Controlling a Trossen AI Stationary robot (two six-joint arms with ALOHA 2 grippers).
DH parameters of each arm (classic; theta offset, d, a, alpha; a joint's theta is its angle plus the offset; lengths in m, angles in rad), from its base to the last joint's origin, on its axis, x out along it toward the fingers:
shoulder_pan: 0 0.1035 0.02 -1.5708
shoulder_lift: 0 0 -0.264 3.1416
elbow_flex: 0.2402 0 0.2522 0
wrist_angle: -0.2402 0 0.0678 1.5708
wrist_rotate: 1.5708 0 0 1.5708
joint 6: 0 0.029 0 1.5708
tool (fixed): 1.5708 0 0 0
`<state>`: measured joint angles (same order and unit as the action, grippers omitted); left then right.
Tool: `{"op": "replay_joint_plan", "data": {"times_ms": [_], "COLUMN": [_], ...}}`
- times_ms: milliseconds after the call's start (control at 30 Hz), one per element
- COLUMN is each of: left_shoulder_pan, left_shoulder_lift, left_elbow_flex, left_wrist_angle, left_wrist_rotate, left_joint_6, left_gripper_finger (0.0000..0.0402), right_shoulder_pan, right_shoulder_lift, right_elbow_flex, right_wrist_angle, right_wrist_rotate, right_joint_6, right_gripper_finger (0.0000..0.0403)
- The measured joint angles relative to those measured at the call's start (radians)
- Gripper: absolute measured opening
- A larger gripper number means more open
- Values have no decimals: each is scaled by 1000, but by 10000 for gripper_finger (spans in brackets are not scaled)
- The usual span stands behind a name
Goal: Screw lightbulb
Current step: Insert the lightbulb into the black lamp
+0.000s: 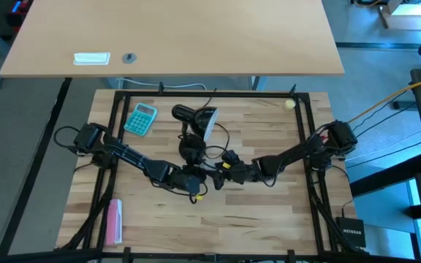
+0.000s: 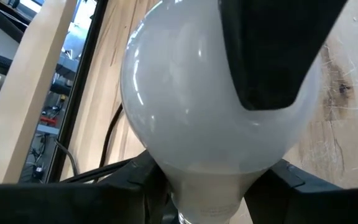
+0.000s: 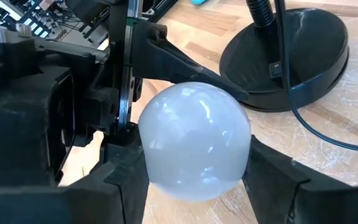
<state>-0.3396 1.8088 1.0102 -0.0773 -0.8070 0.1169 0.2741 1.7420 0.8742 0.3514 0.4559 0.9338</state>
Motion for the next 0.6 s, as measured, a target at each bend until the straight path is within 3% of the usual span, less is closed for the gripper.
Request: {"op": "replay_joint_plan", "data": {"times_ms": [167,400,600], "left_shoulder_pan": [1,-7,-29], "left_shoulder_lift": [-2,-28,-98], "left_elbow_flex": [2,0,-1], "left_wrist_angle": [-7,-32,-153], "left_wrist_rotate": [1,2,6], "left_joint_6": [-35,-32,-67], "left_gripper_finger": [172,234,258], "right_shoulder_pan": [6,8,8], "right_shoulder_lift": [-17,-57,-148], "right_elbow_flex": [-1,-5,-5], "right_wrist_angle": [-11,-25,-24], "right_wrist_rotate": [-12,-22,-88], "right_joint_6": [-13,-46,-103], "right_gripper_finger": [212,211,210]}}
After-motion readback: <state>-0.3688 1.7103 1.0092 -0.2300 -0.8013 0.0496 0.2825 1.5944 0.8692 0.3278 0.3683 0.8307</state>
